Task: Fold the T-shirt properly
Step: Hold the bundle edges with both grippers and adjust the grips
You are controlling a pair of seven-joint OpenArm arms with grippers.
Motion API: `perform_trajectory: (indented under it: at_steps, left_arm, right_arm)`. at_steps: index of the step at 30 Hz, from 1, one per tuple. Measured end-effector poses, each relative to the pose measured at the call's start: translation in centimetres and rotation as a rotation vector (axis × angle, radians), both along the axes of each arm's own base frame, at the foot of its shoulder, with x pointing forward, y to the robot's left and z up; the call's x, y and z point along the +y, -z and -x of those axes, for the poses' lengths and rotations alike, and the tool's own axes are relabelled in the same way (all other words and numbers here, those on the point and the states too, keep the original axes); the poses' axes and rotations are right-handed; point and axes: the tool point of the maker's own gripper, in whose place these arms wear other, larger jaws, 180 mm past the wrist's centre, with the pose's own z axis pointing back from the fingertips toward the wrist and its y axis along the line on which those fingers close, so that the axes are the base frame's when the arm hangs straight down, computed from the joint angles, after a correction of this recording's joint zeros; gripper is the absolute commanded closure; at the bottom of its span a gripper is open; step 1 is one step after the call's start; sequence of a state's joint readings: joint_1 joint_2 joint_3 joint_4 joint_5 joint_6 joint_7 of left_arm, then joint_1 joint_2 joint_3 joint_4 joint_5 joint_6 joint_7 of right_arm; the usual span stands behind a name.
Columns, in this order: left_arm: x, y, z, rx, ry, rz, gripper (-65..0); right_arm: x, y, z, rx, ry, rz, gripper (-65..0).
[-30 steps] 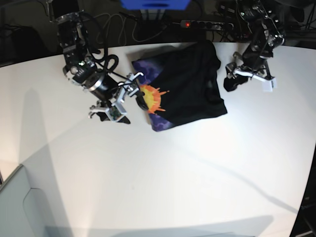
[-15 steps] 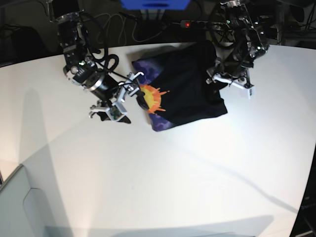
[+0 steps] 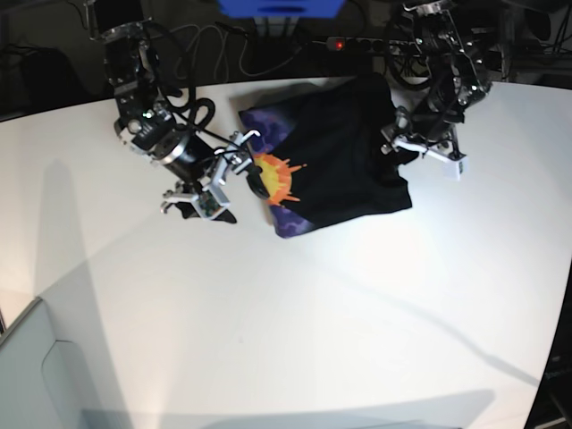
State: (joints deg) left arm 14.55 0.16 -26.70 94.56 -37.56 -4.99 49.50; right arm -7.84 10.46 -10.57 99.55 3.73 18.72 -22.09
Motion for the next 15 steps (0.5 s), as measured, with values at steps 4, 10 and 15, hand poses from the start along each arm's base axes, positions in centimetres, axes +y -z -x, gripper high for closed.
perform_trajectory:
  at_steps: [4, 10, 15]
  left_arm:
    - [-0.4, 0.7, 0.1, 0.011, -0.001, 0.027, -35.3]
    - [-0.3, 0.9, 0.0, 0.007, -0.001, 0.025, -28.1]
    - [-0.3, 1.3, 0.6, 0.025, -0.003, 0.025, -16.7]
  right_arm:
    - [0.0, 0.0, 0.0, 0.000, 0.000, 0.000, -39.1]
    - [0.0, 0.0, 0.0, 0.000, 0.000, 0.000, -39.1]
    - [0.0, 0.0, 0.0, 0.000, 0.000, 0.000, -39.1]
